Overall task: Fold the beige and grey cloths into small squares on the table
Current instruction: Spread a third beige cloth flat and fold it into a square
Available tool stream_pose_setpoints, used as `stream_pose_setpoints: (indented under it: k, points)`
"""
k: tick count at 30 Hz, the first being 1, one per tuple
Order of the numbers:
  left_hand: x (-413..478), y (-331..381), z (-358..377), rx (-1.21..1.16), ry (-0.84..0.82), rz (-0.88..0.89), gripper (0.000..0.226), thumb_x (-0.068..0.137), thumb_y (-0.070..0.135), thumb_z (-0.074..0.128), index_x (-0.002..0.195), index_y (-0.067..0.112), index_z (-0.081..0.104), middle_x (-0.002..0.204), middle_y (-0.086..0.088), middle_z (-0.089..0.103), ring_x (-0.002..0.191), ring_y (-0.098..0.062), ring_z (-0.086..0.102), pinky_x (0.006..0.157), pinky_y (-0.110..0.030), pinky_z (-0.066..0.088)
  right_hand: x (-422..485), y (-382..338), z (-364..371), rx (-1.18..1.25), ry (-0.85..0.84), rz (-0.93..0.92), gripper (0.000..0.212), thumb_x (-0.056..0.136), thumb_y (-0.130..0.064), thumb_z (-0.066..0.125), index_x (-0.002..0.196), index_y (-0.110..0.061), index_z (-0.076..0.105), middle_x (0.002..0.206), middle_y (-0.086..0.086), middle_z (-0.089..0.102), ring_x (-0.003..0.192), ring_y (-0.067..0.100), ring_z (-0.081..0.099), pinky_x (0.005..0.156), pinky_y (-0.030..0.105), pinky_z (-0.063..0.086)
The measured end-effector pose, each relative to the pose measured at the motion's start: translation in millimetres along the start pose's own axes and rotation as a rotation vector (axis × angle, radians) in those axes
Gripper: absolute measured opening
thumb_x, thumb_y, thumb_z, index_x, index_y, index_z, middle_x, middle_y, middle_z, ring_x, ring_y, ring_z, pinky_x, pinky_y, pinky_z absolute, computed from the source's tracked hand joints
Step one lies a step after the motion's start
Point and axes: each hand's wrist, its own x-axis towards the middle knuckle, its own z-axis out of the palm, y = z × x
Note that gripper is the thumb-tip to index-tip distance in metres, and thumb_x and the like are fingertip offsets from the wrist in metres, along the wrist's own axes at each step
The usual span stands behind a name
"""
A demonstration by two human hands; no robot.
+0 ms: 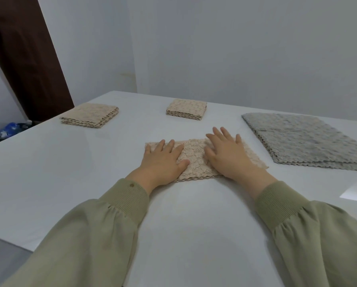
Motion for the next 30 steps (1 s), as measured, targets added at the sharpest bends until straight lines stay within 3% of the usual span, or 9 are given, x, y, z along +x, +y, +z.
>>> stream_pose_setpoints:
  k: [4,9,11,13,18,22,25,27,30]
  points:
    - [2,1,0,-0.006,-0.020,-0.007,0.062,0.096,0.059,0.015,0.150,0.034,0.000,0.160,0.005,-0.007,0.146,-0.019,-0.010,0.115,-0.050,-0.006,5,4,7,-0.065,-0.226,0.055,0.058,0.098,-0.051,0.019,0.150,-0.027,0.014,0.160,-0.003,0.007,0.147,0.019,0.003,0.114,0.053,-0.002]
    - [-6,2,-2,-0.027,0.140,0.055,0.061,0.094,0.057,0.026,0.149,0.030,0.021,0.158,0.001,0.014,0.146,-0.020,0.004,0.115,-0.053,0.002,7,23,5,0.064,-0.013,0.144,0.047,0.099,-0.041,0.021,0.136,-0.019,0.042,0.148,0.003,0.037,0.142,0.023,0.023,0.113,0.056,0.010]
    - [-11,10,-5,-0.041,0.280,0.160,0.058,0.088,0.061,0.037,0.135,0.028,0.044,0.141,0.001,0.040,0.134,-0.020,0.028,0.112,-0.044,0.020,7,35,2,0.120,0.077,0.158,0.043,0.100,-0.033,0.027,0.136,-0.016,0.044,0.145,0.005,0.041,0.139,0.024,0.028,0.113,0.053,0.014]
    - [-17,22,-6,-0.063,0.337,0.301,0.056,0.080,0.062,0.046,0.122,0.026,0.054,0.119,0.004,0.050,0.115,-0.017,0.041,0.099,-0.036,0.034,9,46,0,0.137,0.142,0.113,0.040,0.099,-0.025,0.032,0.135,-0.014,0.046,0.143,0.006,0.045,0.136,0.025,0.033,0.112,0.051,0.021]
    - [-17,36,0,-0.162,0.339,0.549,0.025,0.085,0.029,0.058,0.107,0.018,0.063,0.104,0.002,0.056,0.098,-0.016,0.047,0.083,-0.032,0.042,19,52,-1,0.103,-0.077,0.112,0.045,0.095,-0.021,0.037,0.140,-0.021,0.040,0.145,0.006,0.042,0.138,0.025,0.029,0.114,0.047,0.014]
    - [-13,28,-1,-0.148,0.406,0.602,0.018,0.075,0.011,0.054,0.086,0.013,0.068,0.086,-0.004,0.061,0.084,-0.022,0.053,0.069,-0.033,0.046,17,49,-11,-0.080,-0.024,0.088,0.044,0.090,-0.030,0.044,0.131,-0.019,0.049,0.126,0.010,0.054,0.118,0.030,0.044,0.102,0.042,0.032]
    - [-9,16,-4,-0.130,0.387,0.559,0.019,0.068,0.006,0.053,0.078,0.013,0.067,0.083,-0.004,0.061,0.082,-0.024,0.053,0.067,-0.035,0.046,14,46,-23,-0.088,-0.048,0.151,0.034,0.093,-0.041,0.039,0.106,-0.015,0.058,0.101,0.008,0.061,0.098,0.026,0.052,0.088,0.038,0.037]
    - [-4,4,-5,-0.127,0.379,0.505,0.021,0.067,0.002,0.054,0.077,0.014,0.068,0.085,-0.003,0.062,0.084,-0.025,0.052,0.069,-0.038,0.047,13,42,-32,-0.012,-0.131,0.189,0.039,0.098,-0.041,0.033,0.089,-0.010,0.056,0.089,0.008,0.058,0.083,0.025,0.053,0.074,0.032,0.039]
    - [-1,-13,-9,-0.127,0.376,0.311,0.027,0.075,-0.003,0.051,0.080,0.018,0.068,0.096,-0.001,0.061,0.099,-0.023,0.048,0.083,-0.037,0.042,9,29,-47,-0.025,-0.334,0.146,0.040,0.097,-0.037,0.041,0.082,-0.005,0.057,0.081,0.008,0.056,0.075,0.024,0.051,0.059,0.027,0.037]
